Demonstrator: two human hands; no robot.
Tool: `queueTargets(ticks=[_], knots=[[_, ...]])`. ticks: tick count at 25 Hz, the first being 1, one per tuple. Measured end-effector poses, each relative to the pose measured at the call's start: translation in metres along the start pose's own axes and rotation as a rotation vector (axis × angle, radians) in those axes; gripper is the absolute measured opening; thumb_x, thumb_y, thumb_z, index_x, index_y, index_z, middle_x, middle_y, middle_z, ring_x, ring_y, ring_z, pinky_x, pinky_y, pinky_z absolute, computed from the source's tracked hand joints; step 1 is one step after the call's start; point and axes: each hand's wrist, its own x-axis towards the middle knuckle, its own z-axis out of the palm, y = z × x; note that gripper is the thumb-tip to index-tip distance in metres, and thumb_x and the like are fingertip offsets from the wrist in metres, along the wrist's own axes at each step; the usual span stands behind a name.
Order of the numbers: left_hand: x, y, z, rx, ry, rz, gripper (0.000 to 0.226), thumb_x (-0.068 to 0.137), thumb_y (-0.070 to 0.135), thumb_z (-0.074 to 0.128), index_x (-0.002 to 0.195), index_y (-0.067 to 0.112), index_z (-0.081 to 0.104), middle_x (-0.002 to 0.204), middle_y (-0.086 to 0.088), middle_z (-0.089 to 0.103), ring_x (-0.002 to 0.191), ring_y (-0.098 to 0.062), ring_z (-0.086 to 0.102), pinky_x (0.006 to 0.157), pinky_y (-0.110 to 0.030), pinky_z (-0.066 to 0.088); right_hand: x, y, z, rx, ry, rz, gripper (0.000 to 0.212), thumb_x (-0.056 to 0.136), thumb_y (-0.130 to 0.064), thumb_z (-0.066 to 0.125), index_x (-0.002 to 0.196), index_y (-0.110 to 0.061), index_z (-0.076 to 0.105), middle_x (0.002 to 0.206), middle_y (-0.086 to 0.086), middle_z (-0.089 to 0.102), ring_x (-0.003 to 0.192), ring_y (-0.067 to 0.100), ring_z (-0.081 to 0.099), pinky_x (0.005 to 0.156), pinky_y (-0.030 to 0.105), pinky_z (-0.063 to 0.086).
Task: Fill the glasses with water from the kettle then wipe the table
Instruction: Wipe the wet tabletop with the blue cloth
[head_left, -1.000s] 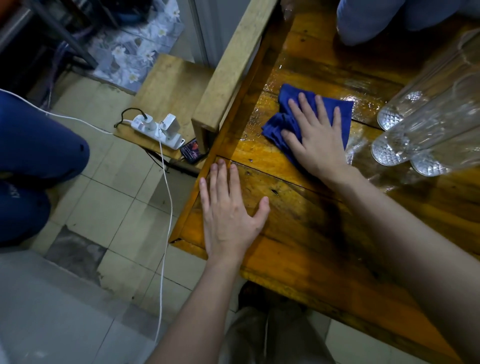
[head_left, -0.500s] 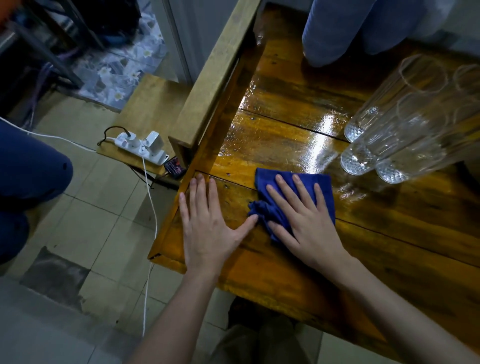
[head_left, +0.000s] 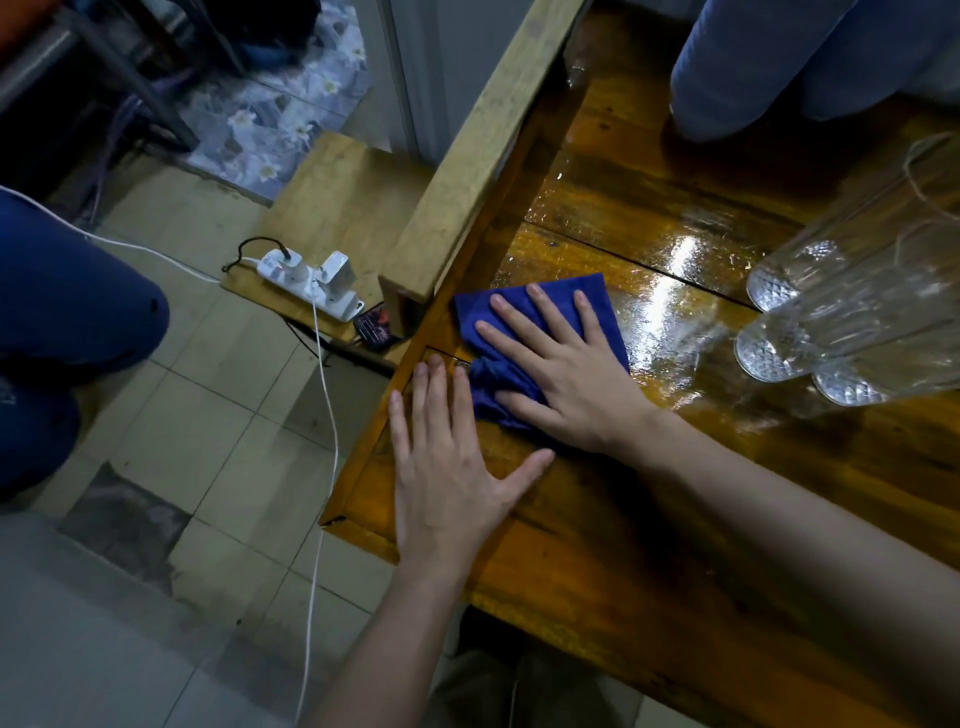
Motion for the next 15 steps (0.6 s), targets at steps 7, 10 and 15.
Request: queueTargets(ticks=[7, 10, 15], knots=[[0.0, 0.001, 0.002, -0.01, 0.018, -0.012, 0.114, 0.079, 0.087, 0.03, 0.155, 0.005, 0.012, 0.163, -0.013, 0.01, 0.152, -0.023, 0.007, 0.122, -0.051, 0.015, 0.03, -0.008, 0.002, 0.011, 0.073, 0.191, 0.085, 0.084, -0.078, 0.021, 0.156, -0.033, 0.012, 0.166, -0.001, 0.005, 0.151, 0.03, -0.006, 0.116, 0.064, -0.003], [0.0, 0.001, 0.004, 0.009, 0.026, -0.005, 0.113, 0.079, 0.087, 0.029, 0.155, 0.006, 0.011, 0.163, -0.014, 0.008, 0.152, -0.024, 0.006, 0.122, -0.05, 0.013, 0.044, -0.007, 0.002, 0.038, 0.105, 0.338, 0.088, 0.082, -0.081, 0.022, 0.156, -0.034, 0.011, 0.166, -0.002, 0.004, 0.151, 0.03, -0.007, 0.116, 0.064, -0.003], [0.001, 0.0, 0.005, 0.019, 0.048, -0.006, 0.11, 0.079, 0.087, 0.027, 0.155, 0.008, 0.018, 0.163, -0.015, 0.011, 0.152, -0.026, 0.009, 0.121, -0.051, 0.014, 0.055, -0.008, 0.002, 0.088, 0.176, 0.471, 0.073, 0.092, -0.067, 0.023, 0.155, -0.033, 0.014, 0.165, -0.002, 0.007, 0.152, 0.028, -0.003, 0.117, 0.063, -0.001]])
